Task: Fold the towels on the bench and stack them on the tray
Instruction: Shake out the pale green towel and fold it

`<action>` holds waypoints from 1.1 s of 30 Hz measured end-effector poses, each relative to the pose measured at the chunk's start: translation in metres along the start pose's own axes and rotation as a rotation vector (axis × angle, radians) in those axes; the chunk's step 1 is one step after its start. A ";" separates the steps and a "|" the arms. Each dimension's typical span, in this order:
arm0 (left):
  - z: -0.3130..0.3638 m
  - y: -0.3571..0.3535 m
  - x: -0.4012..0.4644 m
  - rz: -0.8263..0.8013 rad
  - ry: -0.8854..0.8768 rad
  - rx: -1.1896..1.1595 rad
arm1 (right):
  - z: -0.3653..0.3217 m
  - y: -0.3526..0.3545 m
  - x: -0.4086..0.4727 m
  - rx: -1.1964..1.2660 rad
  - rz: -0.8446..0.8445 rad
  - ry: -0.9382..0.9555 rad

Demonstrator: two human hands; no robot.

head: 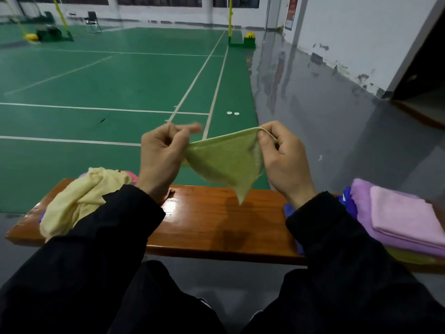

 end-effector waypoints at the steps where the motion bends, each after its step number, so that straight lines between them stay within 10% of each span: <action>1: -0.002 -0.004 -0.003 -0.020 0.004 -0.001 | 0.001 0.001 0.002 0.003 0.007 -0.020; 9: -0.058 -0.016 -0.016 -0.565 -0.023 0.434 | 0.040 0.000 0.015 -0.188 -0.005 -0.054; 21: -0.058 -0.005 0.068 -0.174 -0.074 0.318 | 0.062 0.025 0.086 -0.217 0.145 0.013; 33: -0.217 0.054 -0.129 -0.643 -0.083 0.917 | 0.182 0.017 -0.155 -0.564 -0.381 0.010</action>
Point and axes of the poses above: each hand's wrist, its own x-axis towards the middle knuckle, its own y-axis out of the back of the hand, z = x × y, the point moved 7 cm from there along x, towards the middle knuckle, and after that the axes turned 15 degrees about z, right-handed, at the moved point
